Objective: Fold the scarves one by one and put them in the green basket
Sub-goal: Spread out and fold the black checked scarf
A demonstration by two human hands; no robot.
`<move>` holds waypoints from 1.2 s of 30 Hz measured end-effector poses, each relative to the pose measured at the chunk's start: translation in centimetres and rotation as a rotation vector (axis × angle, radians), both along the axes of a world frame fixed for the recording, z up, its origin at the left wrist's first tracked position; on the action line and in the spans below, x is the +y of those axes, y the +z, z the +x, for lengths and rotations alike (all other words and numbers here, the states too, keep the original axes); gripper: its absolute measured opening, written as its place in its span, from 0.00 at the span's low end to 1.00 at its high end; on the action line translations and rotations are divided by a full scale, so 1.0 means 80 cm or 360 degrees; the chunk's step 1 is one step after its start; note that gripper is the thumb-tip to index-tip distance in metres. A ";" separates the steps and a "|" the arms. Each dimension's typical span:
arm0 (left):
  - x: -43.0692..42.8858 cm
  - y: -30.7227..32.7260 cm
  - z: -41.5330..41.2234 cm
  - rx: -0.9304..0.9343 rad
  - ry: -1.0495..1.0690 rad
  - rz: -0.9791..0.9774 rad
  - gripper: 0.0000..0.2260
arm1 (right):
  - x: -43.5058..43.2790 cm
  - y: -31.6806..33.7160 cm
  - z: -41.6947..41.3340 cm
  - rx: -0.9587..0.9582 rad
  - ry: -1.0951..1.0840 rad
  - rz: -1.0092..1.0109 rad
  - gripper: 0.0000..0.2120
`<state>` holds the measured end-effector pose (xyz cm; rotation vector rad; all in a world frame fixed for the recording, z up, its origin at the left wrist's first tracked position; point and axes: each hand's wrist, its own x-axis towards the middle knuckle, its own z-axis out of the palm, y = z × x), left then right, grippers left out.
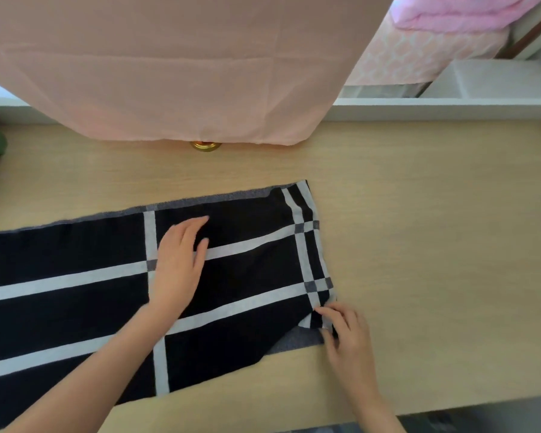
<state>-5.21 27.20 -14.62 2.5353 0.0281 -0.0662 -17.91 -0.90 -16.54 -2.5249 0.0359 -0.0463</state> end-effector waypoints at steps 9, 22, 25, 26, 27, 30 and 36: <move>-0.045 -0.007 0.121 0.0087 -0.0396 0.0138 0.11 | -0.015 0.001 -0.015 0.0074 -0.0277 0.0127 0.19; -0.067 -0.019 0.141 0.0020 -0.0149 0.0162 0.09 | -0.029 0.007 -0.031 0.0337 -0.0599 0.0198 0.16; -0.092 -0.012 0.146 -0.0027 -0.0316 0.0189 0.14 | -0.020 0.024 -0.025 0.0421 -0.0737 0.0610 0.15; -0.103 -0.009 0.151 0.0006 -0.0374 0.0163 0.15 | -0.016 0.029 -0.021 0.0446 -0.0821 0.0744 0.11; -0.115 -0.008 0.156 0.0063 -0.0421 0.0132 0.16 | -0.012 0.033 -0.016 0.0487 -0.0904 0.0842 0.10; -0.149 -0.009 0.176 0.0234 -0.0473 0.0000 0.16 | -0.006 0.037 -0.001 0.0569 -0.0939 0.0795 0.11; -0.186 -0.015 0.195 0.0375 -0.0530 -0.0224 0.10 | -0.003 0.034 0.005 0.0556 -0.0926 0.0554 0.05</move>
